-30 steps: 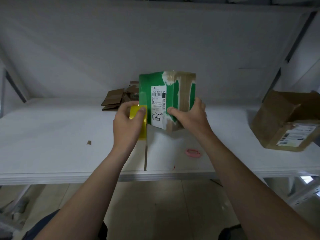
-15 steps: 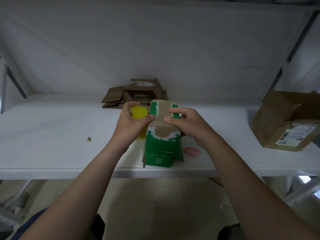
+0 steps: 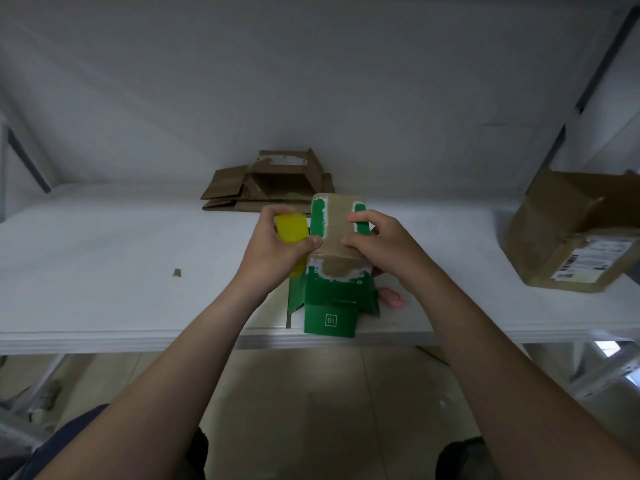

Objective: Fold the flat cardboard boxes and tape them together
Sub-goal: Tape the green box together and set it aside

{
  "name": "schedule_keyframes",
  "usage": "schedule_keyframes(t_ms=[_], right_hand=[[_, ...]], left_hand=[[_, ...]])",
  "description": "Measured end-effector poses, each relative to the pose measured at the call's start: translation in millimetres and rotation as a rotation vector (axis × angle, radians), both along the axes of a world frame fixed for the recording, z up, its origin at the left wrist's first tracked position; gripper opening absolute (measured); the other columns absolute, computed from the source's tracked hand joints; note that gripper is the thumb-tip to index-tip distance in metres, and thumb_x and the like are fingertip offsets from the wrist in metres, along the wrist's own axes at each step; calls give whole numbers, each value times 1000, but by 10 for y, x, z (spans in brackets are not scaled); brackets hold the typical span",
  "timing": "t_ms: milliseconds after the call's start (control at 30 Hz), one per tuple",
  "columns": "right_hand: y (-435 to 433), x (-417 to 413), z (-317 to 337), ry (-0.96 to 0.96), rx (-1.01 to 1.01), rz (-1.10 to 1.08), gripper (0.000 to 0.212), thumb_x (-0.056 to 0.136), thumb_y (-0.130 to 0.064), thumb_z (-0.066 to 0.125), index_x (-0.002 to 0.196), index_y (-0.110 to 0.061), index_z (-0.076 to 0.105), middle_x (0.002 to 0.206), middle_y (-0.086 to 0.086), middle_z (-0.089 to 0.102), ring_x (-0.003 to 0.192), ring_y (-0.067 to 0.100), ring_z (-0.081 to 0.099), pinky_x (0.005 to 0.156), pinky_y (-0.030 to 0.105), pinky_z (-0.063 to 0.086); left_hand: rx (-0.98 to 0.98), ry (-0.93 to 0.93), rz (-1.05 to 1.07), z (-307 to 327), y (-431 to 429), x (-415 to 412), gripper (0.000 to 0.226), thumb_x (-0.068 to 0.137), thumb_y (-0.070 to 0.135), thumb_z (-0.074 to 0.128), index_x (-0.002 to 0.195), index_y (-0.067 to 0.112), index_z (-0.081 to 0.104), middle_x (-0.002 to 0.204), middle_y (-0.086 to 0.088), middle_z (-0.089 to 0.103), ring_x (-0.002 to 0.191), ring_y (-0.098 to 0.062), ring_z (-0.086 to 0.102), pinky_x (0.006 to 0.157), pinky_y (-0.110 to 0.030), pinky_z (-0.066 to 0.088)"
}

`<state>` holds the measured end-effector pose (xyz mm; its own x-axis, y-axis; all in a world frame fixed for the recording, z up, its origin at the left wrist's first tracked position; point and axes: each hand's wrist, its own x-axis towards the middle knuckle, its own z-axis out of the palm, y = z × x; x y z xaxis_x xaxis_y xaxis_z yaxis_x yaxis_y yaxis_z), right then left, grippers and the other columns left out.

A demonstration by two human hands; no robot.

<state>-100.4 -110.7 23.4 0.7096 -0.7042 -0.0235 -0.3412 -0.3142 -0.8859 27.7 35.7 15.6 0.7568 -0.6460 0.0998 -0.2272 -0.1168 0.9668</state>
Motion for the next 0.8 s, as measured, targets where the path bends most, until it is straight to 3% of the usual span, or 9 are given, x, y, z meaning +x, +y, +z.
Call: schedule_keyframes(t_ms=[133, 300, 500, 600, 667, 733, 800], right_hand=[[-12, -34, -99, 68, -13, 8, 43, 89, -32, 69, 130, -40, 58, 128, 4, 52, 94, 15, 62, 56, 21, 46], [-82, -85, -137, 71, 60, 51, 44, 91, -28, 72, 132, -37, 58, 104, -7, 58, 85, 12, 65, 52, 20, 47], [-65, -90, -118, 55, 26, 43, 49, 90, -30, 74, 137, -34, 58, 116, 1, 57, 84, 10, 62, 51, 17, 46], [-14, -80, -59, 83, -78, 21, 52, 87, -34, 77, 136, -33, 60, 132, 6, 55, 100, 19, 63, 71, 28, 55], [-1, -78, -10, 144, -235, -47, 50, 85, -41, 78, 132, -34, 64, 132, 8, 51, 114, 28, 56, 91, 38, 53], [82, -122, 126, 121, -346, -105, 40, 89, -42, 73, 127, -31, 68, 126, 4, 51, 117, 25, 48, 91, 32, 44], [180, -198, 295, 11, -284, -94, 30, 94, -42, 68, 119, -27, 72, 121, -1, 60, 109, 15, 54, 81, 22, 43]], left_hand=[[132, 64, -28, -116, -78, -13, 61, 81, 31, 84, 127, 28, 45, 108, -3, 60, 94, -20, 62, 75, -36, 54], [186, 64, 19, -211, -136, -20, 60, 80, 36, 84, 125, 29, 45, 108, 0, 57, 95, -18, 58, 70, -33, 46], [171, 93, 7, -133, -102, -61, 61, 80, 32, 85, 127, 25, 46, 110, -4, 60, 96, -21, 60, 79, -38, 53], [125, 98, 31, 22, -26, -64, 54, 85, 27, 80, 128, 23, 47, 107, 0, 58, 90, -16, 57, 83, -38, 52], [68, 90, 78, 163, 42, -54, 45, 90, 26, 76, 125, 26, 48, 113, -3, 58, 97, -22, 58, 92, -42, 52], [13, 67, 108, 329, 136, -84, 36, 90, 26, 73, 117, 34, 50, 121, -2, 56, 107, -29, 60, 97, -48, 52], [-62, 45, 102, 503, 231, -156, 31, 84, 30, 73, 104, 43, 53, 121, 2, 58, 107, -32, 64, 96, -51, 54]])
